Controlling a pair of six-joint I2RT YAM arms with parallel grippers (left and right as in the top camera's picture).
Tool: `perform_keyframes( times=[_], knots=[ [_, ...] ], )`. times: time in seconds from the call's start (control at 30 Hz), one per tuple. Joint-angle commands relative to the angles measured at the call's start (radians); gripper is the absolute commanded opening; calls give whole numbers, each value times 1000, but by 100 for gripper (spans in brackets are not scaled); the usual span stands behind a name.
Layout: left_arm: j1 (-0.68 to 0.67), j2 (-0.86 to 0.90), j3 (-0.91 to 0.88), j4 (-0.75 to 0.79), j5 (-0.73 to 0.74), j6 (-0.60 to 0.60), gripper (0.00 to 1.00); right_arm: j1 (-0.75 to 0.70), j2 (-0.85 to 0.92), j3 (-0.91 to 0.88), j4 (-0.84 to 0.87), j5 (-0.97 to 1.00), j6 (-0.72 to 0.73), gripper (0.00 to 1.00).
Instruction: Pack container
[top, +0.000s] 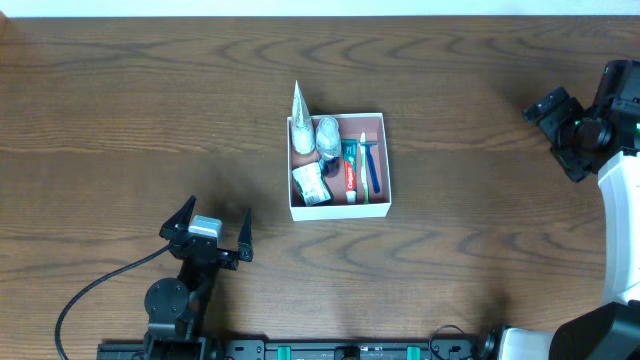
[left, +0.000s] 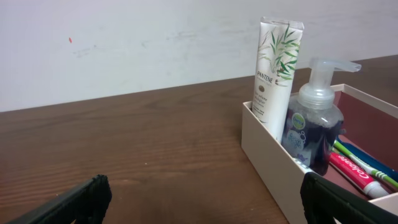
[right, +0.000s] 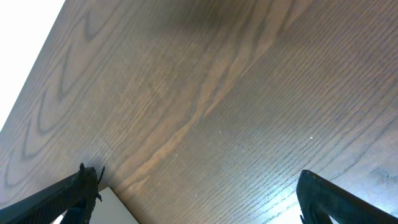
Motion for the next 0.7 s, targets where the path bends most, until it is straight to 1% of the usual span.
perform_keyframes(
  times=[0.0,0.47,0.6,0.67],
  knots=[
    [5,7,-15,-37,3,13,98,-5,-11,2,-1,3,-12,99],
    [5,11,-15,-37,3,13,98,-5,-11,2,-1,3,-12,99],
    [5,11,-15,-37,3,13,98,16,-50,1,-4,10,-15,99],
    [5,11,-15,-37,3,13,98,50,-83,0,-21,59,-35,99]
  ],
)
